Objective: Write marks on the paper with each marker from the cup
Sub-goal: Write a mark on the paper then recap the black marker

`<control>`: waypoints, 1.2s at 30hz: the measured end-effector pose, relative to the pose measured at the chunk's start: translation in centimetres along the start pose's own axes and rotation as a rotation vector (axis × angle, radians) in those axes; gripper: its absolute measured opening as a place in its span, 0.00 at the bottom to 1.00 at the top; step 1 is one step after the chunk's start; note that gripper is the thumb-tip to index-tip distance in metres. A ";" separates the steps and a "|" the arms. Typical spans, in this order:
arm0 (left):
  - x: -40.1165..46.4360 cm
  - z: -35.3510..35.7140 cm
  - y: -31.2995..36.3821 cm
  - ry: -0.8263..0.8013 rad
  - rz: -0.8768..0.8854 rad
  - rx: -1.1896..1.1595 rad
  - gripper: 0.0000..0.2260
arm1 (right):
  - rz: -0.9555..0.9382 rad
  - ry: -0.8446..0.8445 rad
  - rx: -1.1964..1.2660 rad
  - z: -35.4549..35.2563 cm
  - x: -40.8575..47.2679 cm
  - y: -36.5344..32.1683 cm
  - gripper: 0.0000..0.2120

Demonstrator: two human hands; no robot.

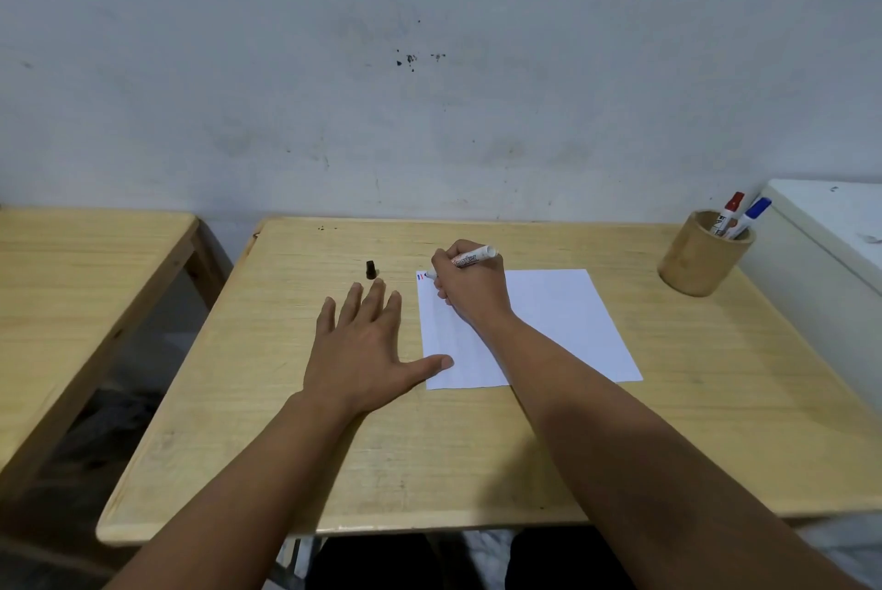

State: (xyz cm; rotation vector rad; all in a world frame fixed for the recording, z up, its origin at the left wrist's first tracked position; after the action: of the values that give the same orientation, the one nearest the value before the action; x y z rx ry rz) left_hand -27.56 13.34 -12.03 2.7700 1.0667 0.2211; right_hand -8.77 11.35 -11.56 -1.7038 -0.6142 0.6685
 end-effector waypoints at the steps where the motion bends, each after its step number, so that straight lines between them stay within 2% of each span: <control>1: 0.0 0.0 0.0 -0.003 -0.001 0.004 0.54 | -0.002 -0.001 -0.003 0.0 0.0 0.0 0.14; 16: 0.0 0.0 -0.1 -0.012 -0.011 0.004 0.54 | -0.002 -0.008 -0.040 0.2 0.5 0.3 0.12; 26: -0.2 -0.9 0.3 -0.016 -0.014 -0.015 0.54 | -0.053 0.021 0.252 -3.6 0.4 -4.2 0.15; 28: -0.1 -1.5 0.3 0.040 -0.026 -0.043 0.50 | 0.006 -0.039 0.317 -4.6 0.3 -5.1 0.20; 30: 0.4 -2.7 -0.3 0.204 -0.080 -0.107 0.40 | 0.065 -0.076 0.351 -5.6 0.5 -5.5 0.22; 33: 1.8 -4.7 -1.5 0.426 -0.141 -0.170 0.25 | 0.047 -0.021 0.261 -7.3 0.6 -5.8 0.12; 36: 4.0 -4.7 -3.1 0.351 -0.208 -0.233 0.20 | 0.010 -0.006 0.199 -8.6 0.2 -5.6 0.04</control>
State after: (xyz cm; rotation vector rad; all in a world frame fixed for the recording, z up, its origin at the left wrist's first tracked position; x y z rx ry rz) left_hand -27.56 18.76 -7.73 2.4452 1.3013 0.7718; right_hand -2.84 6.91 -4.47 -1.5216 -0.5255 0.7178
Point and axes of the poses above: each hand's wrist, its own x-axis towards the middle knuckle, its own z-axis out of the palm, y = z × x, the point moved 7 cm from there along x, towards the middle knuckle, and after that the axes turned 6 degrees about z, right-handed, at the moved point
